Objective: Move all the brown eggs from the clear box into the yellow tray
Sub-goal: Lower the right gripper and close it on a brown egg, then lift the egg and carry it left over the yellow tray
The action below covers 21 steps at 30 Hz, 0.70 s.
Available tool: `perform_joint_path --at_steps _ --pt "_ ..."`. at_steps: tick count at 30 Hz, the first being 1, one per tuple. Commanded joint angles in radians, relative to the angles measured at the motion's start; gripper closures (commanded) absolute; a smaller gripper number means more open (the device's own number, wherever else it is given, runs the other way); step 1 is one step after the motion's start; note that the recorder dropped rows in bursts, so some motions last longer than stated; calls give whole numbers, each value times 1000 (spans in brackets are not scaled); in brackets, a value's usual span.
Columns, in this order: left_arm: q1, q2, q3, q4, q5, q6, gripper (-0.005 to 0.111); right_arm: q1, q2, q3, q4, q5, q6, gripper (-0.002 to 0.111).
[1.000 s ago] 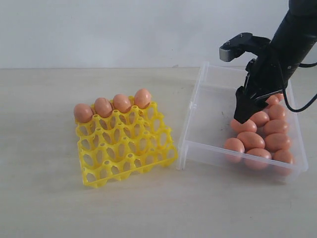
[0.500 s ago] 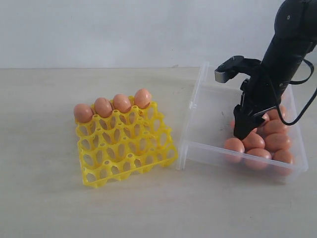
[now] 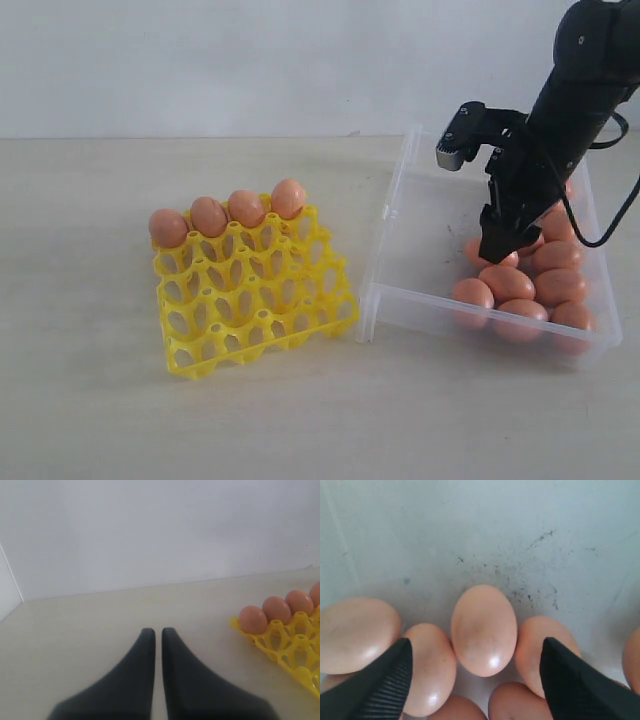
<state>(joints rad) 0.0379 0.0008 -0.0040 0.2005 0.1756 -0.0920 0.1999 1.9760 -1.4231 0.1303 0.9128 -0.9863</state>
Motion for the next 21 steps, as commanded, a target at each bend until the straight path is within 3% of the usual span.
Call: perform_joint_path --at_steps 1,12,16,19,21 --pt "-5 -1 4 0 -3 -5 103 -2 35 -7 -9 -11 -13 45" --pt "-5 -1 4 0 -3 -5 103 -2 92 -7 -11 -63 -17 50" --pt "-5 -1 4 0 -3 -5 103 -2 92 -7 -9 -97 -17 71" --pt "-5 -1 4 0 -3 -5 103 -2 92 -7 3 -152 -7 108" --pt "-5 -1 4 0 -3 -5 103 -6 92 -7 151 -239 -5 108"
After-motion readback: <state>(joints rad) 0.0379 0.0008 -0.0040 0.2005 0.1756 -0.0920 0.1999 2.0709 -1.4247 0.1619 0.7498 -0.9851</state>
